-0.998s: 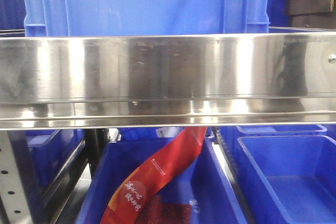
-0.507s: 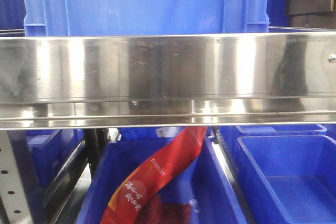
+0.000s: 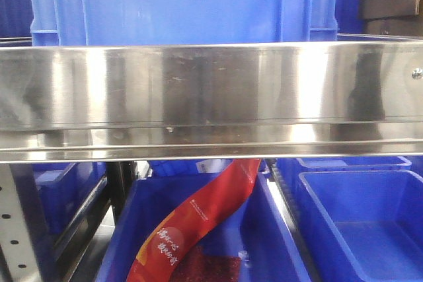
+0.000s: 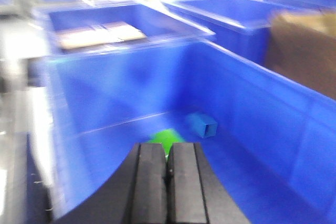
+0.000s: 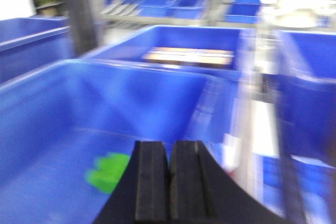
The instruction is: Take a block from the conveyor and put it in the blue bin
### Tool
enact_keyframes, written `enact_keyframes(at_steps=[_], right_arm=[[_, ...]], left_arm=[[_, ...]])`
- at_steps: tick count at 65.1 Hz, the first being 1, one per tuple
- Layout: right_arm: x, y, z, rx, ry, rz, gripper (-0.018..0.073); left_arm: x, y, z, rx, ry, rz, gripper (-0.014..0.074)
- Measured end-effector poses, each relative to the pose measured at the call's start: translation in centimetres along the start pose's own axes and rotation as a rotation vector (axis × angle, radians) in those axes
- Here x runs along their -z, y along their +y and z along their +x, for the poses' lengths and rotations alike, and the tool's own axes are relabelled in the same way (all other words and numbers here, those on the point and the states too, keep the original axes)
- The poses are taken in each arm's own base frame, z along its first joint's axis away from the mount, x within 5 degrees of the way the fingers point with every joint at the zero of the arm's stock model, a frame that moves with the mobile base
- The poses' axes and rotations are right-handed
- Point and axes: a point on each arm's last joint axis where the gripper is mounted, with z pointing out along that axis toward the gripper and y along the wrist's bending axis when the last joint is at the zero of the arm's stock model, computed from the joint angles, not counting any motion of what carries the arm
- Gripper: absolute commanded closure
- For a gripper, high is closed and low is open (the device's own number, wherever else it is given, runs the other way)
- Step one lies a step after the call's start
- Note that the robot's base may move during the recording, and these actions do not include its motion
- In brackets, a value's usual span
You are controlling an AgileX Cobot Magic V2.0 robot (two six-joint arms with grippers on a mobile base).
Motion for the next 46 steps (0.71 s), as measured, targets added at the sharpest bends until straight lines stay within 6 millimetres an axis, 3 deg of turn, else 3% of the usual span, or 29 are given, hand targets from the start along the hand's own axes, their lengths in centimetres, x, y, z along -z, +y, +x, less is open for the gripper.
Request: enact_keyframes(at_steps=[11, 34, 46], right_arm=[[2.9, -0.9, 2.9, -0.008, -0.008, 0.034, 0.0720], [9.5, -1.4, 12.4, -0.012, 0.068, 0.056, 0.0720], [13.4, -1.4, 14.7, -0.011, 0.027, 0.051, 0.0720]], left_arm=[[3.6, 0.8, 3.5, 0.041, 0.006, -0.042, 0.0707], [10.8, 2.1, 13.5, 0.172, -0.003, -0.187, 0.0707], [13.5, 1.4, 16.6, 0.172, -0.035, -0.191, 0.0707]])
